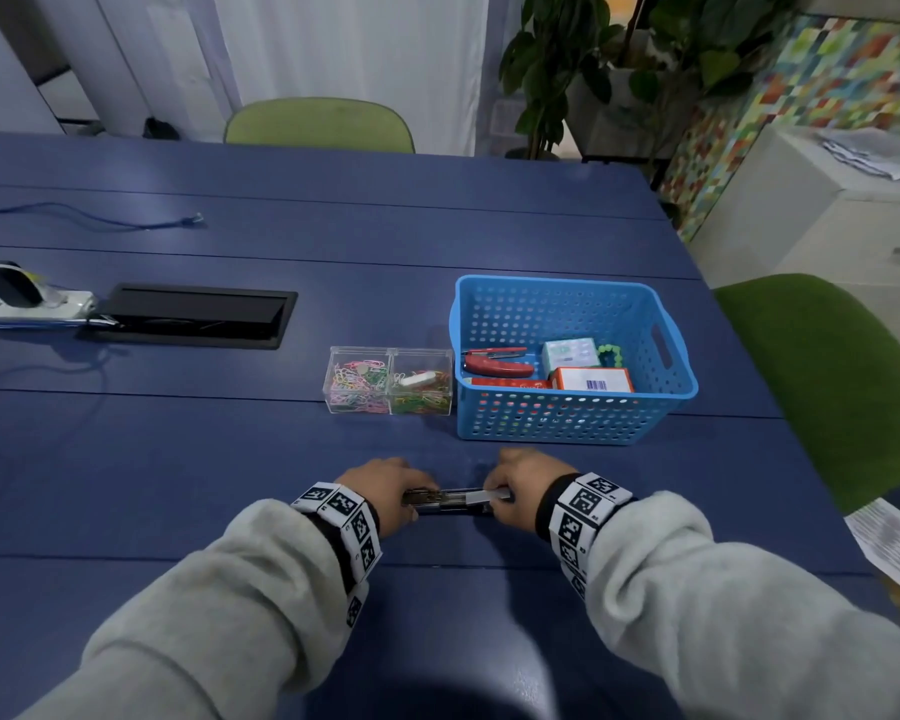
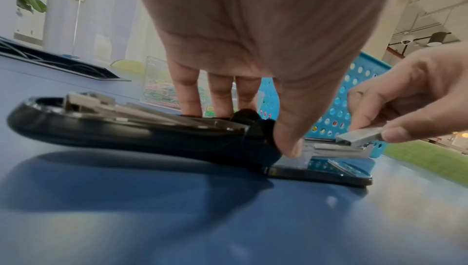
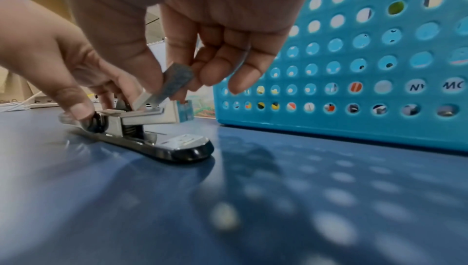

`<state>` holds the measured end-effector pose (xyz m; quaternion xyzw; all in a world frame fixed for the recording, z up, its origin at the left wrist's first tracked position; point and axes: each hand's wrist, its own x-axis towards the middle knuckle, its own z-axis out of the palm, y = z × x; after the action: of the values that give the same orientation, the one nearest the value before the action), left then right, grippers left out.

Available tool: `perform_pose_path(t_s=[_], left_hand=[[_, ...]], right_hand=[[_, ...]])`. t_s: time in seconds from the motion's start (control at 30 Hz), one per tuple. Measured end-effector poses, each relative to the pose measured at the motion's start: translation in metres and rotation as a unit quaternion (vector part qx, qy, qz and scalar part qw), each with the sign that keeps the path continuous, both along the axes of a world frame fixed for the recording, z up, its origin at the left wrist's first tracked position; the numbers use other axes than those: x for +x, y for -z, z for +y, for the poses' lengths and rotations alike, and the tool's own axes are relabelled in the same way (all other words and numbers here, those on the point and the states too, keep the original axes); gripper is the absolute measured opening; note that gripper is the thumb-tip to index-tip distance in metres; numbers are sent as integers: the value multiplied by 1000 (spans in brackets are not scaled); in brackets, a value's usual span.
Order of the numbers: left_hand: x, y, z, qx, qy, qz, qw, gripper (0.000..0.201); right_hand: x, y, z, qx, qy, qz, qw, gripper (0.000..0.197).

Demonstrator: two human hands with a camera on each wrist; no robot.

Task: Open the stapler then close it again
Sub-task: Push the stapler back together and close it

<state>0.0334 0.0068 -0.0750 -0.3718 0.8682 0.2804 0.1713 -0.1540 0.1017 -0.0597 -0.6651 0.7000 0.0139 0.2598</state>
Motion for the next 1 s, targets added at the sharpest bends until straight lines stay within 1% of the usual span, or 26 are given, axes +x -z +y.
perform_pose_path(t_s=[0.17, 0.77, 0.83, 0.97, 1.0], left_hand=[[-1, 1, 0, -8, 3, -3, 1000, 42], [-2, 4, -3, -10, 16, -1, 1000, 44], [0, 6, -5, -6, 4, 0, 1000, 47], [13, 6, -11, -2, -41, -2, 999, 62], [19, 7, -12, -8, -50, -5, 999, 63]], right_hand=[[2, 1, -3, -7, 8, -2, 1000, 24], [16, 6, -16, 40, -55, 58, 996, 27], [15, 7, -16, 50, -47, 54, 996, 28], [9, 9, -14, 78, -9, 32, 996, 32], [8, 10, -13, 82, 2, 28, 996, 32]])
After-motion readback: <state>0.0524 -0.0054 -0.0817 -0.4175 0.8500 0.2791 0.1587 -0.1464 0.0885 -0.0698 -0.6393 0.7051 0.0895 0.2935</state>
